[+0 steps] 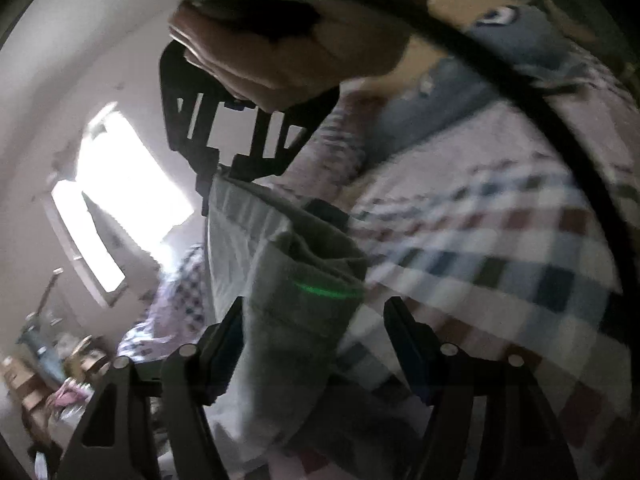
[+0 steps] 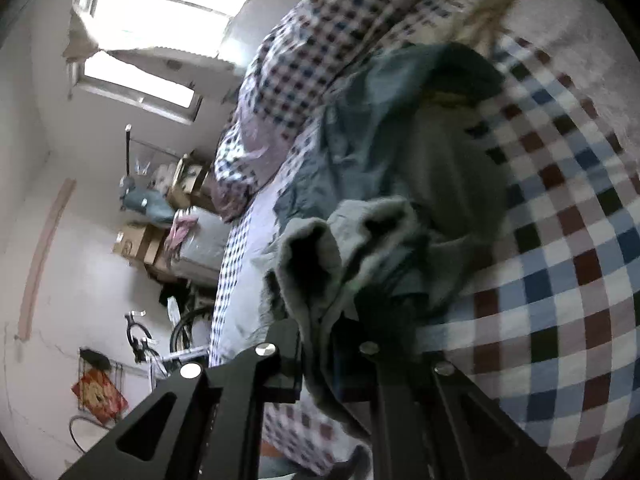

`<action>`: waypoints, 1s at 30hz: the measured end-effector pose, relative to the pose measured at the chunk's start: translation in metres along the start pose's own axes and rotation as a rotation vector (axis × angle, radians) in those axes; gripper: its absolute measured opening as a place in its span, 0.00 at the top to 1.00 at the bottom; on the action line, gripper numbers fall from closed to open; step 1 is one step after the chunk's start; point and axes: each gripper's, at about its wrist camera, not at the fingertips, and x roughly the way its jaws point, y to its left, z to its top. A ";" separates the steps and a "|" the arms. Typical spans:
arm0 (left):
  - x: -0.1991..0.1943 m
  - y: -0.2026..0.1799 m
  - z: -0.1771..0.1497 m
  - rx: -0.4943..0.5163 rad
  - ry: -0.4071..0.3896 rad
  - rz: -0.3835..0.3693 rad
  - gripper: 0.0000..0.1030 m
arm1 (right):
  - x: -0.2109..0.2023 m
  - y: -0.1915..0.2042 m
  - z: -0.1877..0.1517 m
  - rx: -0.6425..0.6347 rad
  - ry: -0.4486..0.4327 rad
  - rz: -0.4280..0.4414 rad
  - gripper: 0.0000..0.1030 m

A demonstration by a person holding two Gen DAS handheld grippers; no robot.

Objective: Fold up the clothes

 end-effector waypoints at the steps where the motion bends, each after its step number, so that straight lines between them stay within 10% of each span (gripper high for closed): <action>1: -0.001 0.004 0.002 -0.025 0.000 0.023 0.41 | 0.000 0.009 0.000 -0.010 0.013 0.001 0.91; 2: -0.001 0.010 0.004 -0.045 0.004 0.040 0.65 | 0.001 0.020 0.000 -0.026 0.023 -0.007 0.91; 6: -0.005 0.038 0.008 -0.111 0.011 0.038 0.81 | 0.007 0.054 0.001 -0.079 0.049 -0.040 0.91; 19: -0.024 0.233 0.007 -0.565 -0.009 -0.184 0.89 | 0.019 0.133 0.017 -0.116 0.009 -0.063 0.91; 30: -0.010 0.407 -0.079 -1.039 -0.045 -0.290 0.89 | 0.120 0.288 0.016 -0.320 0.070 -0.147 0.91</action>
